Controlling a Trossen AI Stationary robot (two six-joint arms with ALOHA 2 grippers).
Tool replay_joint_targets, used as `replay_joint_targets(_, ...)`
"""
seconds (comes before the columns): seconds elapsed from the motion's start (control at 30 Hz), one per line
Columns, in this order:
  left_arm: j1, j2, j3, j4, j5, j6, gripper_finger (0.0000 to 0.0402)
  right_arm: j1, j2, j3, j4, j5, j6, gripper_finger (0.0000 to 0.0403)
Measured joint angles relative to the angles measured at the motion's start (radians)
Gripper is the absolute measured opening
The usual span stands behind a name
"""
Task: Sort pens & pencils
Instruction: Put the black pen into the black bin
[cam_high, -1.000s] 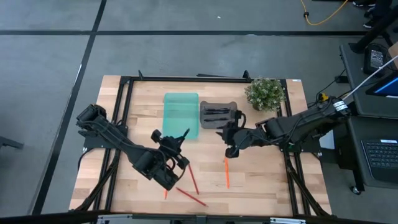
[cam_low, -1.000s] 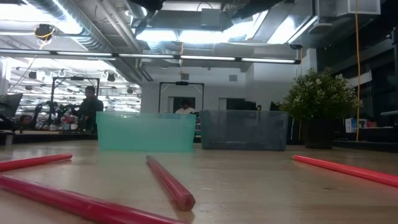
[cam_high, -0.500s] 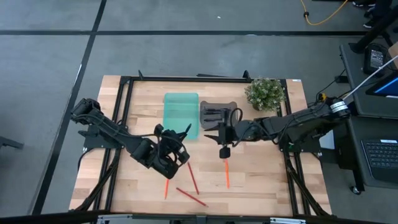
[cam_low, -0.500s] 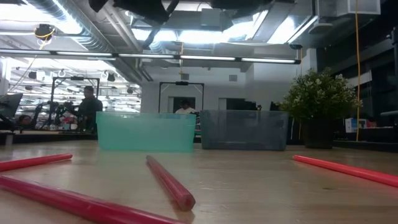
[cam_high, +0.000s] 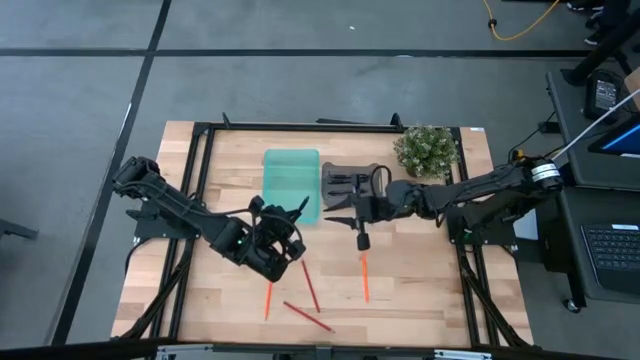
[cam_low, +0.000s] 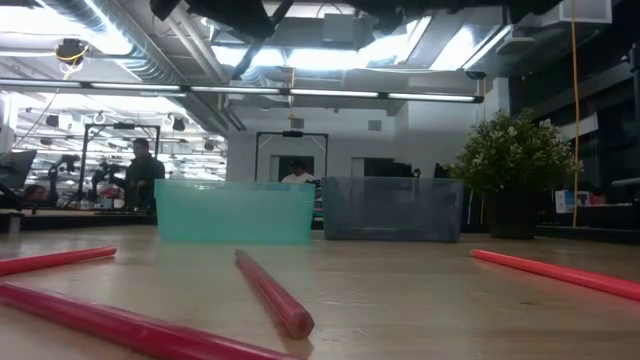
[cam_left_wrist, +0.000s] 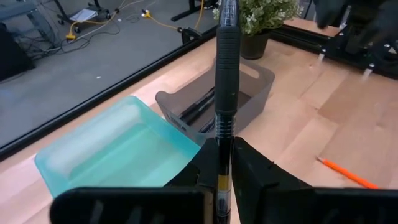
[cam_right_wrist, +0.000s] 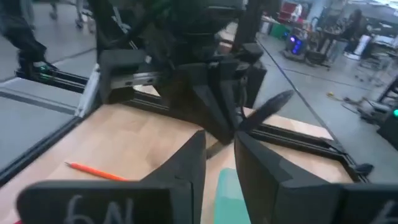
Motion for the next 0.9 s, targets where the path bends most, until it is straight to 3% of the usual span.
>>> replay_joint_targets(0.2, 0.000, 0.000, 0.000, 0.016, -0.005, 0.021, 0.0020, -0.024, 0.015, -0.058, 0.226, -0.137, 0.051, 0.0086)
replay_joint_targets(0.4, 0.000, 0.000, 0.000, 0.088, -0.006, 0.102, 0.0020, -0.048, 0.119, -0.060, 0.416, -0.252, 0.116, 0.0086)
replay_joint_targets(0.57, -0.001, 0.000, 0.000, 0.079, -0.005, 0.104, 0.0020, -0.060, 0.187, -0.037, 0.442, -0.266, 0.126, 0.0086)
replay_joint_targets(0.9, -0.013, 0.000, 0.000, 0.069, -0.003, 0.103, 0.0020, -0.096, 0.180, -0.030, 0.436, -0.266, 0.136, 0.0086)
